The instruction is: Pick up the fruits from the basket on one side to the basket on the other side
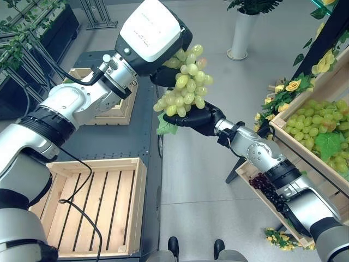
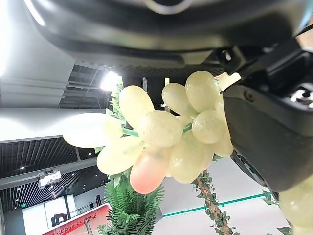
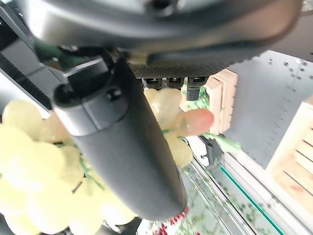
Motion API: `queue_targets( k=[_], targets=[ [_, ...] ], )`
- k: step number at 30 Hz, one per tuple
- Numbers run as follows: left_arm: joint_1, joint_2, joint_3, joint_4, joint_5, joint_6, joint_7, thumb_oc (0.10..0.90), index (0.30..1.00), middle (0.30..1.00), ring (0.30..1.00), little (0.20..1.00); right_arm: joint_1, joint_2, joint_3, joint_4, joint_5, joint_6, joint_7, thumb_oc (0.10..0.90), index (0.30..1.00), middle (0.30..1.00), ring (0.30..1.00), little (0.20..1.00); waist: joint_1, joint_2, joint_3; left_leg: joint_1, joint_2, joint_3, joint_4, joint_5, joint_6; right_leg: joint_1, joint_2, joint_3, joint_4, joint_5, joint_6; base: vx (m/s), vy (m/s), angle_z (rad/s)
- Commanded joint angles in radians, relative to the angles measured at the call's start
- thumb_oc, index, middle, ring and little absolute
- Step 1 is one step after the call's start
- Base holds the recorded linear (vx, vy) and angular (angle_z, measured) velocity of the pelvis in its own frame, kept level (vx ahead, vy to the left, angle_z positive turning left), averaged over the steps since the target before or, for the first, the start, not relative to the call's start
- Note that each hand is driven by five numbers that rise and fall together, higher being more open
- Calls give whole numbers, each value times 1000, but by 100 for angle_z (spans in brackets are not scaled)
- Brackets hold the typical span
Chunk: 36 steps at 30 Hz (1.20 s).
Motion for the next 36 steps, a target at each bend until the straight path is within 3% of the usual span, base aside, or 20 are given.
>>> queue_targets(
  k=[1,15,23,28,29,31,36],
  targets=[
    [-153,-55,-13,164,-29,87,84,400,300,300,300,300,-41,64,3,-31,117,-62,116,800,900,900,900,900,13,8,-251,-14,-51,-32,14,-81,-10,-34,59,17,0,18,-65,0,0,0],
    [-85,-71,18,334,-28,76,55,400,300,300,300,300,-26,94,-27,-105,152,-231,105,800,900,900,900,900,6,13,-248,-13,-47,-27,13,-80,-9,-36,60,25,0,19,-62,-2,-5,-1],
    [-52,-96,44,369,-33,73,12,400,300,300,300,300,-13,130,-49,-113,216,-283,110,800,900,900,900,900,6,15,-247,-10,-47,-29,9,-78,-8,-35,63,26,0,20,-62,1,-2,0],
    [-37,-118,68,374,-40,65,32,400,300,300,300,300,-1,167,-53,-114,260,-273,122,800,900,900,900,900,7,15,-247,-10,-46,-32,8,-77,-7,-35,63,27,0,19,-62,0,0,0],
    [-38,-119,71,373,-38,64,34,400,300,300,300,300,2,173,-55,-113,271,-268,127,584,575,575,575,575,8,16,-247,-11,-46,-31,8,-76,-7,-36,63,26,0,19,-62,0,0,0],
    [-42,-123,73,375,-31,63,35,400,300,300,300,300,11,179,-56,-117,304,-249,127,400,300,300,300,300,8,17,-247,-10,-45,-31,7,-77,-7,-35,64,26,0,19,-62,0,0,0],
    [-61,-128,61,370,-16,76,32,400,300,300,300,300,24,196,-52,-112,363,-234,177,400,300,300,300,300,10,16,-249,-7,-46,-34,1,-75,-8,-34,65,21,0,17,-59,0,0,0]
  ],
)
